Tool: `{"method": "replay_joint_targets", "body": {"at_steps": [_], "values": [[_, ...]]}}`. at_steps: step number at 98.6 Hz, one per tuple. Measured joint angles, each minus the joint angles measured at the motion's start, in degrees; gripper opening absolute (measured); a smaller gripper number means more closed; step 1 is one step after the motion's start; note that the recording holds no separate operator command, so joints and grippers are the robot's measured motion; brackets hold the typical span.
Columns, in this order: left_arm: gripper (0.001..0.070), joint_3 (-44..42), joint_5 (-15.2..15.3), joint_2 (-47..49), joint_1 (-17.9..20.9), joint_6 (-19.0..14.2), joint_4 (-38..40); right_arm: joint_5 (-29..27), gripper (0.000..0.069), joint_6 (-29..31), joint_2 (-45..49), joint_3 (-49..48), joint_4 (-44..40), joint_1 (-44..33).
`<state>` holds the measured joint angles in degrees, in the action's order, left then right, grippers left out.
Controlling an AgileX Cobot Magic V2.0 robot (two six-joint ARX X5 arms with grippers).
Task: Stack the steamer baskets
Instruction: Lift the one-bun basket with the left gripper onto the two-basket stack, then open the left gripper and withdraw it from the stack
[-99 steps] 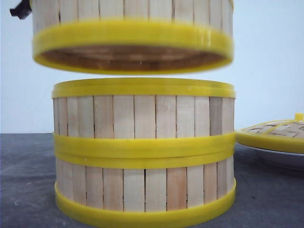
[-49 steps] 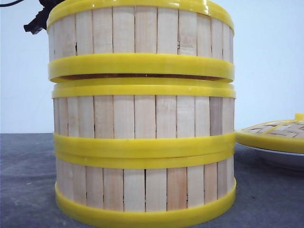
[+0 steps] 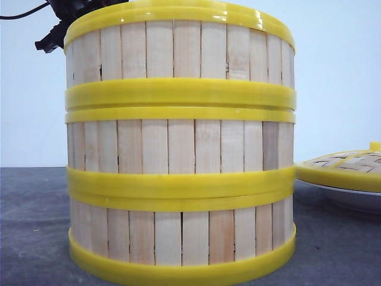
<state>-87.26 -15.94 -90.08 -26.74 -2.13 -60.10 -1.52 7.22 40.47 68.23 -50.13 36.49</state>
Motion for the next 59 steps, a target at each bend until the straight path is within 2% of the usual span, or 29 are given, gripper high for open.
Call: {"method": "replay_joint_targets", "body": {"at_steps": [43,50,59], "values": [[0.0039,0.00,0.00,0.00,0.00,0.52,-1.31,0.00,0.0334,0.04,0.00,0.00,0.00,0.00],[0.0085,0.00,-0.07,0.00,0.00,0.66,-1.62,0.00,0.0334,0.04,0.00,0.00,0.00,0.00],[0.0195,0.00,0.00,0.02,0.07,0.66,-1.68,0.00,0.0340,0.04,0.00,0.00,-0.02,0.00]]}}
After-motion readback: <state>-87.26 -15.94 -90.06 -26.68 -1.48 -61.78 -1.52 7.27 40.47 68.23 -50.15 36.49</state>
